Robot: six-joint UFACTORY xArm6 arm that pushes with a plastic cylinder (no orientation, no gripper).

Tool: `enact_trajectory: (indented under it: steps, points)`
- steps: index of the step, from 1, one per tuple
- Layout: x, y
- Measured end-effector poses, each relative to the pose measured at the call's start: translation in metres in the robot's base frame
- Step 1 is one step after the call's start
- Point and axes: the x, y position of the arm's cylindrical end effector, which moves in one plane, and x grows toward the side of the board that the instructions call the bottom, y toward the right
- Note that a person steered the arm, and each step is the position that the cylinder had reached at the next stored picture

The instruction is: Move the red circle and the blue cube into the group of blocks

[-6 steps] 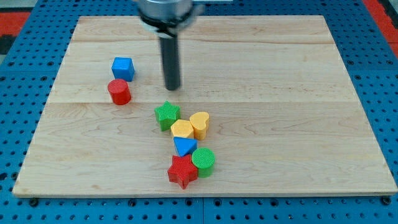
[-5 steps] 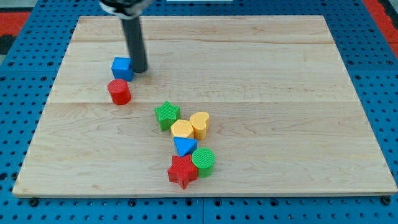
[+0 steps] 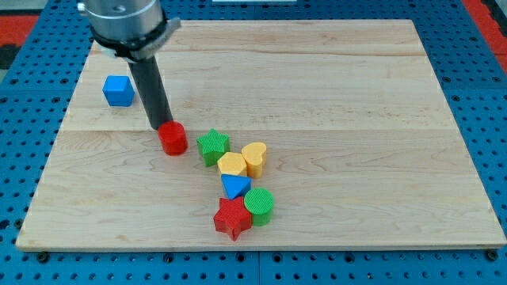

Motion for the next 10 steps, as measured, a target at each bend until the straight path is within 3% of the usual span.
enact_trajectory:
  steps: [1, 3, 4, 5, 7, 8, 9, 10]
  points:
    - [0.056, 0.007]
    - [0.088, 0.024]
    - [0.099, -0.028]
    - [0.073, -0.121]
    - [-0.080, -0.142]
    - [-0.111, -0.124]
    - [-0.077, -0.079]
    - [-0.008, -0.050]
